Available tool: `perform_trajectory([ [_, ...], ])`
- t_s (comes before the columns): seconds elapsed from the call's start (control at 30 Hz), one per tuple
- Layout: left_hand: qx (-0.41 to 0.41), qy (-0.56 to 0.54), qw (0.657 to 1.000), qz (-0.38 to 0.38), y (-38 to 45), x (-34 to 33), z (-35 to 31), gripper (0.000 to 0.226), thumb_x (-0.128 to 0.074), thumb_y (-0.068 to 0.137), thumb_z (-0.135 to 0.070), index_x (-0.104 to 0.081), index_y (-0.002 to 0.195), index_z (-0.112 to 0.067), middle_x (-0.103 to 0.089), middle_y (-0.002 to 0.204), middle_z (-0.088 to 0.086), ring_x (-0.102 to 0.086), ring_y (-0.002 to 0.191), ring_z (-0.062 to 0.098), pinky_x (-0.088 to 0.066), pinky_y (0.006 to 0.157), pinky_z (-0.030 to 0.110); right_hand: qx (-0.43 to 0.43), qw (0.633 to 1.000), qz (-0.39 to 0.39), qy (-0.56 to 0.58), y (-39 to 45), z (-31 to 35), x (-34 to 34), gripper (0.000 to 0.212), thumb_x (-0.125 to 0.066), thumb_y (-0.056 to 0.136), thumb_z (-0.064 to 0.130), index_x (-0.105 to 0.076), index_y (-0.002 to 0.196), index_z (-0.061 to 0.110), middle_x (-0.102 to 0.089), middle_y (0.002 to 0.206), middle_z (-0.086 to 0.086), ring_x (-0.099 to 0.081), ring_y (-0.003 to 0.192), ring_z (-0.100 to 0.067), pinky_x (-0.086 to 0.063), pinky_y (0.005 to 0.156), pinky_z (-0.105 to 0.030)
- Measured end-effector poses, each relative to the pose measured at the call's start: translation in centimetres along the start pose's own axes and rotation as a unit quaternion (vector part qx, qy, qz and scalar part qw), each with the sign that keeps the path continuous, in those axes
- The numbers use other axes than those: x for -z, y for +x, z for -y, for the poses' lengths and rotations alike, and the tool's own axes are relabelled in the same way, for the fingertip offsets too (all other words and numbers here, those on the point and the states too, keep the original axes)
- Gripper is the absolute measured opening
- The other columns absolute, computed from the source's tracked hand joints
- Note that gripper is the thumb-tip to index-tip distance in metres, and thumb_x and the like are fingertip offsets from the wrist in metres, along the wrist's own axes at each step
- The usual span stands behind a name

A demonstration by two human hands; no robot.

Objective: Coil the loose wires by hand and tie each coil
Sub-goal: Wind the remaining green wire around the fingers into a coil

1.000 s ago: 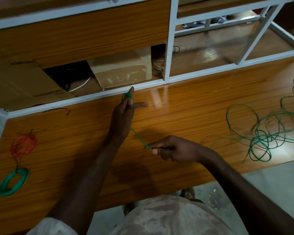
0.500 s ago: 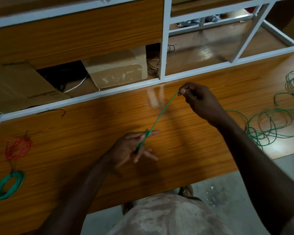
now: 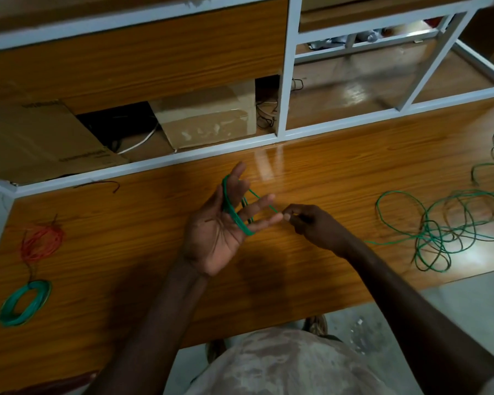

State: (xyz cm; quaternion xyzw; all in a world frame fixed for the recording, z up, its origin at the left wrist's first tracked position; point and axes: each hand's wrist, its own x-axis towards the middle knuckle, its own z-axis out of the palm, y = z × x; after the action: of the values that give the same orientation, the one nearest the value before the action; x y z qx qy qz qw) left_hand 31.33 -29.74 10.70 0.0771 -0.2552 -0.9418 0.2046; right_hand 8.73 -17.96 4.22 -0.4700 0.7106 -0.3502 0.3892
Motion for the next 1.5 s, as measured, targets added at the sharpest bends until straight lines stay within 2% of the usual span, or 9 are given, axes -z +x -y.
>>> perform_trajectory([
  [0.17,-0.085,0.078,0.988,-0.107,2.0,1.2,-0.6,0.053,-0.022,0.117,-0.031,-0.024,0.168,-0.019,-0.050,0.161,-0.012,-0.041,0.149,0.050,-0.043,0.112,0.072,0.012,0.998,0.054,0.014,-1.7,0.8,-1.7,0.019,-0.061,0.110,0.024,-0.077,0.105,0.015,-0.055,0.058,0.022,-0.044,0.053,0.001,-0.035,0.057,-0.016],
  [0.47,-0.142,0.289,0.903,-0.285,4.6,2.0,0.1,0.048,-0.026,0.117,-0.041,-0.029,0.165,-0.039,-0.044,0.160,-0.027,-0.033,0.157,0.035,-0.035,0.119,0.067,0.070,0.976,0.204,0.041,-4.5,5.5,-1.9,0.031,-0.059,0.111,0.021,-0.070,0.140,0.020,-0.045,0.059,0.015,-0.039,0.058,-0.002,-0.038,0.059,-0.015],
  [0.63,-0.157,0.593,0.749,-0.251,3.6,3.8,0.9,0.049,-0.030,0.115,-0.043,-0.034,0.164,-0.039,-0.052,0.147,-0.040,-0.055,0.094,-0.016,-0.043,0.081,0.017,0.084,0.972,0.207,0.073,-5.7,6.9,0.1,0.026,-0.060,0.110,0.020,-0.074,0.131,0.015,-0.044,0.063,0.006,-0.039,0.056,-0.003,-0.036,0.056,-0.017],
  [0.77,-0.087,0.661,0.724,-0.176,2.8,5.2,1.7,0.043,-0.038,0.112,-0.044,-0.051,0.153,-0.046,-0.066,0.142,-0.017,-0.063,0.126,0.003,-0.049,0.101,0.029,0.102,0.988,0.097,0.061,-5.3,8.1,3.3,0.020,-0.059,0.109,0.017,-0.075,0.111,0.004,-0.051,0.060,0.011,-0.043,0.052,0.001,-0.035,0.051,-0.014],
  [0.83,-0.027,0.649,0.750,-0.125,2.1,5.4,2.1,0.039,-0.039,0.110,-0.037,-0.076,0.119,-0.044,-0.074,0.131,0.008,-0.054,0.140,0.008,-0.044,0.113,0.029,0.115,0.992,0.039,0.046,-4.9,8.5,5.0,0.019,-0.059,0.109,0.015,-0.073,0.104,0.002,-0.052,0.060,0.013,-0.044,0.052,0.001,-0.035,0.052,-0.012],
  [0.93,0.059,0.523,0.848,-0.056,0.6,4.4,3.1,0.051,-0.038,0.109,-0.027,-0.071,0.087,0.004,-0.077,0.076,0.012,-0.053,0.143,0.037,-0.046,0.117,0.053,0.123,0.992,-0.019,0.031,-4.0,8.8,7.0,0.019,-0.059,0.109,0.019,-0.073,0.103,0.006,-0.052,0.065,0.009,-0.043,0.053,-0.001,-0.035,0.051,-0.016],
  [1.0,0.104,0.422,0.899,-0.048,-0.4,3.5,3.2,0.047,-0.039,0.110,-0.028,-0.067,0.107,0.009,-0.068,0.063,0.013,-0.063,0.126,0.053,-0.041,0.115,0.068,0.132,0.990,-0.048,0.023,-3.3,8.9,7.7,0.019,-0.060,0.109,0.022,-0.073,0.104,0.008,-0.051,0.066,0.009,-0.041,0.052,-0.001,-0.034,0.050,-0.017],
  [1.17,0.145,0.274,0.951,0.003,-1.2,0.8,3.1,0.050,-0.035,0.113,-0.029,-0.046,0.158,-0.009,-0.054,0.058,0.015,-0.065,0.122,0.054,-0.032,0.113,0.081,0.134,0.985,-0.111,0.019,-1.1,8.2,6.7,0.020,-0.059,0.110,0.022,-0.069,0.104,0.006,-0.055,0.067,0.014,-0.045,0.054,-0.001,-0.036,0.052,-0.018],
  [1.5,0.018,0.114,0.993,0.013,-0.1,-1.1,0.9,0.055,-0.020,0.114,-0.033,-0.031,0.167,-0.018,-0.059,0.061,0.010,-0.064,0.128,0.044,-0.026,0.117,0.080,0.065,0.994,-0.084,0.011,-0.3,4.5,1.9,0.019,-0.056,0.111,0.013,-0.067,0.104,-0.002,-0.059,0.064,0.025,-0.056,0.054,0.005,-0.039,0.054,-0.007],
])
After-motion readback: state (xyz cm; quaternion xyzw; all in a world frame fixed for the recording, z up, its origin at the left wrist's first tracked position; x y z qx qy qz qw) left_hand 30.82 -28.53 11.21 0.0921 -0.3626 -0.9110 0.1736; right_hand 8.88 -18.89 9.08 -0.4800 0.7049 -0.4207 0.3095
